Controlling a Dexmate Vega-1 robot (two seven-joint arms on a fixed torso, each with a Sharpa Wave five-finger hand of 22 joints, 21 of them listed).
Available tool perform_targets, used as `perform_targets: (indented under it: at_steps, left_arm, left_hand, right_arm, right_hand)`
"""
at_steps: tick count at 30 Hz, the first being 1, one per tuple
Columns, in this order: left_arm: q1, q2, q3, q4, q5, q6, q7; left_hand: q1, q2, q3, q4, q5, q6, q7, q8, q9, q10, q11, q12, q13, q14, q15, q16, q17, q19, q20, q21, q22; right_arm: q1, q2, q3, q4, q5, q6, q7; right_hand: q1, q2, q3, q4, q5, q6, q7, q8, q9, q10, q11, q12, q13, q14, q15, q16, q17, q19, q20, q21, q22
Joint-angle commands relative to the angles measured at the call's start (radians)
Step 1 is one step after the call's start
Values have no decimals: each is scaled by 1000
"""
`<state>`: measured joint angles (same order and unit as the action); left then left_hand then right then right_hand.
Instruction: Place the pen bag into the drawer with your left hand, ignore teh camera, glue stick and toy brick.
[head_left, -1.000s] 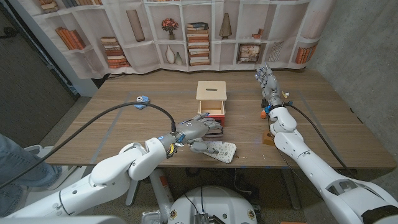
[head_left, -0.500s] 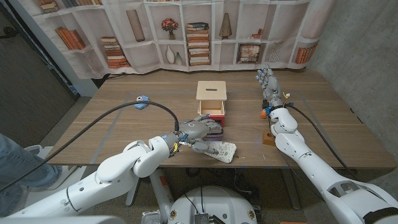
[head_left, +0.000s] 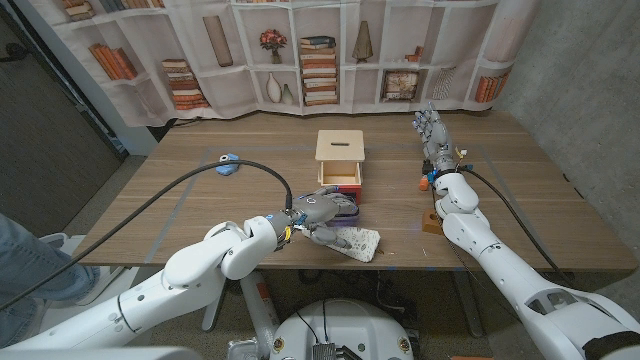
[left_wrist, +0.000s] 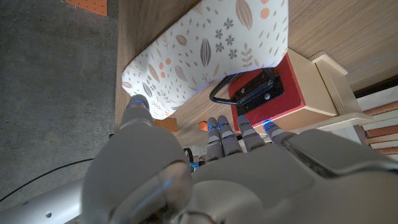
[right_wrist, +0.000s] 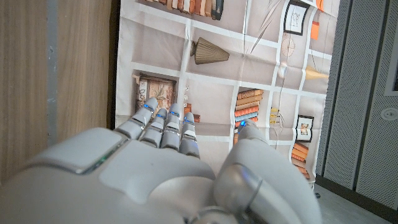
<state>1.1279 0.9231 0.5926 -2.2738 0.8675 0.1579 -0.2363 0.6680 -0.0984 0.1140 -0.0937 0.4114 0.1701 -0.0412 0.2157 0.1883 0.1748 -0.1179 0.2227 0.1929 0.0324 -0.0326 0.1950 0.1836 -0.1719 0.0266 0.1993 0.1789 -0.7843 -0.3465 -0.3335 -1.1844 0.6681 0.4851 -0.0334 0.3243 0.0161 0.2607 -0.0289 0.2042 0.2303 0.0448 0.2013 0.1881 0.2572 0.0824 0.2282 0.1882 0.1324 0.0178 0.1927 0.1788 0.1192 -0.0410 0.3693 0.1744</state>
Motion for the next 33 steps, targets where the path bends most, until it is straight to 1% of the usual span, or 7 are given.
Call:
perform_targets:
  at_steps: [1,6,8,11,13,21,33]
  left_arm:
    - [-36,-14,30,15,-9,3,-58]
    - [-40,-16,36,13,-15,4,-68]
    - [-41,-16,39,11,-15,2,-67]
    - [-39,-18,43,9,-18,0,-65]
    - [-38,-20,47,7,-15,2,-66]
    - [-36,-29,63,3,-4,11,-77]
    - [-40,-43,80,7,16,17,-83]
  left_hand:
    - [10,-2,-3,-2,4,8,-1,5,5,8,0,4,4,1,-25,0,2,-29,2,2,5]
    - [12,-2,-4,-3,5,8,-1,5,5,8,-3,3,4,1,-25,0,2,-29,1,2,5]
    - [13,-1,-5,-3,5,8,-2,4,5,6,2,2,4,1,-25,0,1,-29,1,2,5]
    - [14,-1,-5,-3,6,7,-1,3,5,4,-5,0,4,1,-24,0,1,-28,0,2,5]
    - [15,0,-6,-3,6,8,-2,3,5,6,2,1,4,1,-24,0,1,-28,0,3,5]
    - [18,1,-8,-3,7,9,-3,2,5,7,2,0,4,0,-23,-1,1,-27,2,3,5]
    - [26,6,-8,-5,10,21,-12,6,5,18,-10,2,4,6,-28,1,1,-24,4,5,5]
  right_arm:
    - [15,11,0,29,9,9,14]
    - [13,12,1,31,12,12,18]
    - [9,11,1,26,12,12,17]
    - [2,6,3,17,12,11,17]
    - [-3,3,4,10,14,10,17]
    - [-22,-9,10,-14,16,9,14]
    - [-38,-20,18,-24,24,8,16]
  right_hand:
    - [2,11,1,-9,1,7,-1,-5,3,12,0,-3,3,8,-2,-2,4,11,-7,-3,4]
    - [2,11,1,-9,1,7,0,-4,3,13,0,-3,3,9,-2,-2,4,12,-7,-5,4]
    - [2,11,1,-10,1,8,0,-4,3,12,-1,-4,3,9,-2,-3,4,12,-7,-6,4]
    - [2,11,1,-10,1,8,0,-4,3,12,-1,-4,3,9,-2,-2,4,12,-7,-6,4]
    - [2,11,1,-10,1,8,0,-4,3,12,0,-4,3,9,-2,-2,4,13,-7,-7,4]
    - [2,12,1,-11,1,7,0,-5,3,12,-1,-4,3,9,-3,-3,4,14,-7,-10,4]
    - [1,12,0,-12,1,8,-1,-4,3,12,0,-4,3,8,-2,-3,4,15,-6,-14,4]
